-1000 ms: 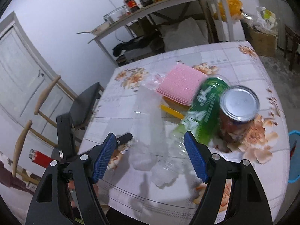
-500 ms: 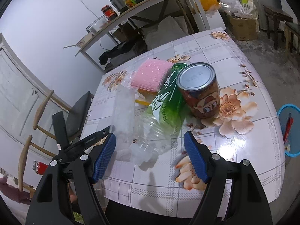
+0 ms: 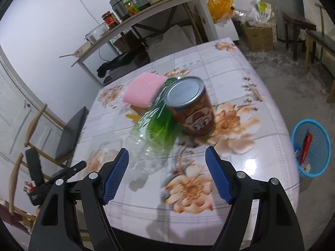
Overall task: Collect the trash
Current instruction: 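Grasp the clear plastic tray with the left gripper while the right grasps the can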
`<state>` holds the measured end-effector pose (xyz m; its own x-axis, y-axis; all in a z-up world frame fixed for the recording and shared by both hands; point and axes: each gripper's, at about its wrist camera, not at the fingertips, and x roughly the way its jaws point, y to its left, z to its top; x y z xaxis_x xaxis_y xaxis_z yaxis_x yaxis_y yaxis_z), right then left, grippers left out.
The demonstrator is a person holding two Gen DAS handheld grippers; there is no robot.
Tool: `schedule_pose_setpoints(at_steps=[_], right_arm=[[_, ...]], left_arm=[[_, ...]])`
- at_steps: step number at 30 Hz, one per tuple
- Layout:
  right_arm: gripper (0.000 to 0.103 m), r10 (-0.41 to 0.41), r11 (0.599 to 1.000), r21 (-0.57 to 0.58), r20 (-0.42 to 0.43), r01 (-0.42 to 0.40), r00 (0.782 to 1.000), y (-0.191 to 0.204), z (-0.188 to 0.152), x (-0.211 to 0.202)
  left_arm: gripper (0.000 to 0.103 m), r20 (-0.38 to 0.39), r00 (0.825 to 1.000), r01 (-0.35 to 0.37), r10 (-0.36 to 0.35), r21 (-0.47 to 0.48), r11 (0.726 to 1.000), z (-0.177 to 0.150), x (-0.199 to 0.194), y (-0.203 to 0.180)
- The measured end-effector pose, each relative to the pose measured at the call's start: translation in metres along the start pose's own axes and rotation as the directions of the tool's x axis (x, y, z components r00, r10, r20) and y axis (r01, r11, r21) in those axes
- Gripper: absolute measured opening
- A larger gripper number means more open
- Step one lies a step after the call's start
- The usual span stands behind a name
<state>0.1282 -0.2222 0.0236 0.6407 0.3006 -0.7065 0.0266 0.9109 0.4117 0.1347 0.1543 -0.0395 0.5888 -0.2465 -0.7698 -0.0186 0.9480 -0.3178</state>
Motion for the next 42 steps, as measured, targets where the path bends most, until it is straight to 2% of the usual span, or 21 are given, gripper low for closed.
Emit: schedule_pose_setpoints(at_steps=[5, 10, 15, 22, 24, 28, 42], right_arm=[[0.076, -0.045, 0.998, -0.042, 0.012, 0.045, 0.999, -0.004, 0.015, 0.018], [0.078, -0.087, 0.996, -0.032, 0.021, 0.088, 0.996, -0.015, 0.028, 0.045], [0.078, -0.084, 0.996, -0.025, 0.012, 0.085, 0.996, -0.024, 0.032, 0.072], [0.078, -0.132, 0.989, -0.067, 0.023, 0.133, 0.991, -0.024, 0.031, 0.097], [0.077, -0.135, 0.988, -0.074, 0.038, 0.137, 0.990, -0.023, 0.031, 0.099], [0.069, -0.134, 0.986, -0.092, 0.062, 0.140, 0.989, -0.020, 0.030, 0.098], [0.068, -0.152, 0.986, -0.064, 0.070, 0.157, 0.986, -0.025, 0.016, 0.077]], left_arm=[[0.036, -0.030, 1.000, 0.000, 0.001, 0.004, 1.000, 0.002, 0.012, -0.004], [0.036, -0.056, 0.998, 0.004, -0.004, 0.006, 1.000, 0.003, 0.025, -0.010], [0.036, -0.064, 0.998, 0.007, -0.006, 0.011, 1.000, 0.003, 0.031, -0.013], [0.035, -0.079, 0.997, 0.004, -0.003, 0.010, 1.000, 0.001, 0.034, -0.010], [0.035, -0.080, 0.997, 0.001, 0.000, 0.010, 1.000, 0.000, 0.035, -0.009], [0.035, -0.080, 0.997, -0.004, 0.004, 0.010, 1.000, -0.001, 0.035, -0.009], [0.035, -0.072, 0.995, -0.058, 0.062, 0.056, 0.997, -0.002, 0.038, -0.021]])
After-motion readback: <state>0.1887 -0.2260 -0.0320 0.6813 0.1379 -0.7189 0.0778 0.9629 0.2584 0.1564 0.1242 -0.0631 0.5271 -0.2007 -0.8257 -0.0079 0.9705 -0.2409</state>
